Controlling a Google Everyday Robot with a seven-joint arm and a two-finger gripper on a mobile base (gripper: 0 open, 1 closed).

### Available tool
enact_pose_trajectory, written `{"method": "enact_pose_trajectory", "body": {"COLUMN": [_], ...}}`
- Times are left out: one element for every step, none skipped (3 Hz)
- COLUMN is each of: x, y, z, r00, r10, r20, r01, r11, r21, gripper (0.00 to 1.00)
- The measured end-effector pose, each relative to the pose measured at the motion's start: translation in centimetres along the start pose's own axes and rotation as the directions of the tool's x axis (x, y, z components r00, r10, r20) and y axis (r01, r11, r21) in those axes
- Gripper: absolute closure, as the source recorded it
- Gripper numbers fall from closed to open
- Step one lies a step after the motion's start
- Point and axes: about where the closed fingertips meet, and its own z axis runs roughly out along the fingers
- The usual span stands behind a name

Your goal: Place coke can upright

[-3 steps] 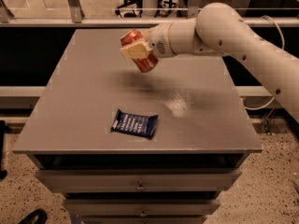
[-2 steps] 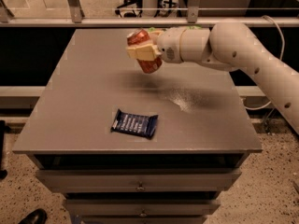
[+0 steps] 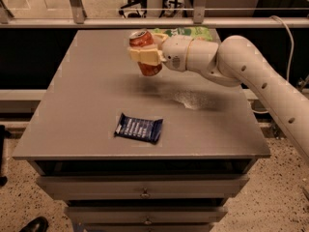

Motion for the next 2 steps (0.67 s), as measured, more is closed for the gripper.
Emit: {"method": "enact_pose_trajectory", "body": {"x": [0.4, 0.6], "y": [-0.7, -2.0], "z": [-1.3, -4.3], "r00": [1.000, 1.000], "r10": [-0.011, -0.025], "r20": [-0.002, -0.006], "r01": [0.011, 0.025], "r11": [0.9999, 0.9996], "r21": [-0.012, -0.011], "gripper": [1.00, 1.00]}}
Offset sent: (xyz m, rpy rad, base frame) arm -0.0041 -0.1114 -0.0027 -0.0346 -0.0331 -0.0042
